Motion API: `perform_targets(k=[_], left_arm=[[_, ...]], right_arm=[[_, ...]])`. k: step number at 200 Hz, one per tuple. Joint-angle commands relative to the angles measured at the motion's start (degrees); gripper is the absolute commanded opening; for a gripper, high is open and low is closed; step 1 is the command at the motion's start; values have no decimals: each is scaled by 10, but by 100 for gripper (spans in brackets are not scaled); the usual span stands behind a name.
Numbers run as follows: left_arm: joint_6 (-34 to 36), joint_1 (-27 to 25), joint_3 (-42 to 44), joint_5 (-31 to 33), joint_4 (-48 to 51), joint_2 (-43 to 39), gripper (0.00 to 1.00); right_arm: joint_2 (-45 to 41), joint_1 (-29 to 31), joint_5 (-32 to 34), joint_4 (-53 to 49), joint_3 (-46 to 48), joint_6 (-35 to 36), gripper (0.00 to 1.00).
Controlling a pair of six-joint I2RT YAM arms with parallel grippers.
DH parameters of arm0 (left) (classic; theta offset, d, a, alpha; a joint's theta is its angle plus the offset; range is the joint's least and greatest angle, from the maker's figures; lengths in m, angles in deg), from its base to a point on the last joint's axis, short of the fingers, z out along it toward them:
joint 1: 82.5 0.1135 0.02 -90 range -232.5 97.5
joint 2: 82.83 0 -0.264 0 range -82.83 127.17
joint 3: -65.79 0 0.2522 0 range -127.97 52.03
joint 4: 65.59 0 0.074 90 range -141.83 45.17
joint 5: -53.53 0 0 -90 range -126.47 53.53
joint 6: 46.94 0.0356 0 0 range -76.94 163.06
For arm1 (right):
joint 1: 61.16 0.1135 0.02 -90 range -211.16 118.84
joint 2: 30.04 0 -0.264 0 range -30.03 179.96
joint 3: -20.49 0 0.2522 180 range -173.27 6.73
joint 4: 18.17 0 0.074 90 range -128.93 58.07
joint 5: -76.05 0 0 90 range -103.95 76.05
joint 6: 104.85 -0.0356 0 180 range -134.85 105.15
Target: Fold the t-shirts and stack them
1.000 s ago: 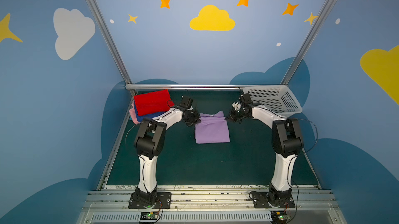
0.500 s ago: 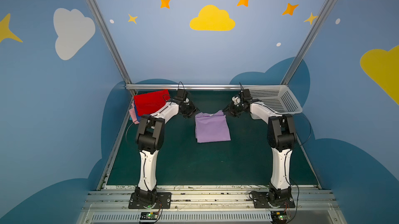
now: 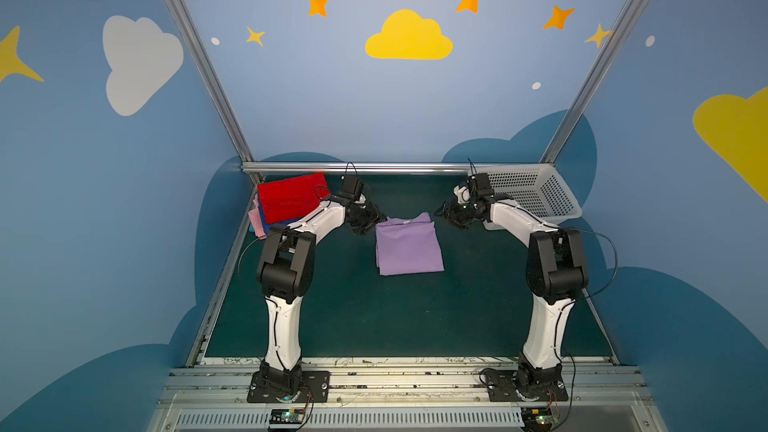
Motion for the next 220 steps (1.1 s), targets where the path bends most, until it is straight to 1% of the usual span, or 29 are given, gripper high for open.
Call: perform_targets(k=[1, 35, 52, 65, 73, 78, 83, 92, 98, 117, 130, 152, 180, 220], left_arm=[[10, 2, -1, 7, -5, 14, 59], [6, 1, -17, 4, -11, 39, 54], [7, 1, -24, 2, -11, 51, 48], [7, 1, -29, 0, -11, 58, 39], [6, 1, -33, 0, -11, 62, 28], [7, 1, -34, -1, -10, 63, 20], [6, 1, -35, -1, -11, 64, 14], [4, 1, -36, -2, -11, 63, 7], [4, 1, -37, -2, -10, 62, 4], [3, 0, -35, -1, -9, 51, 4], [3, 0, -33, 1, -7, 40, 4], [1, -2, -19, 8, -8, 10, 4], [-3, -9, 11, 19, -14, -49, 4], [-6, -22, 37, 36, -9, -115, 4]], right_arm=[[35, 3, -10, -10, -5, 6, 54], [73, 4, -44, 13, -26, -11, 52], [83, 7, -56, 25, -33, -20, 49], [91, 8, -63, 31, -40, -24, 48], [94, 9, -65, 33, -43, -27, 47], [96, 9, -68, 36, -44, -29, 44], [96, 8, -70, 39, -43, -32, 42], [96, 8, -75, 46, -43, -36, 39], [96, 8, -78, 49, -42, -38, 34], [90, 8, -85, 54, -37, -42, 11], [80, 8, -86, 56, -30, -43, 0], [50, 7, -83, 60, -10, -45, 0], [2, 8, -83, 61, 17, -45, 0], [-81, 8, -77, 58, 53, -47, 0]])
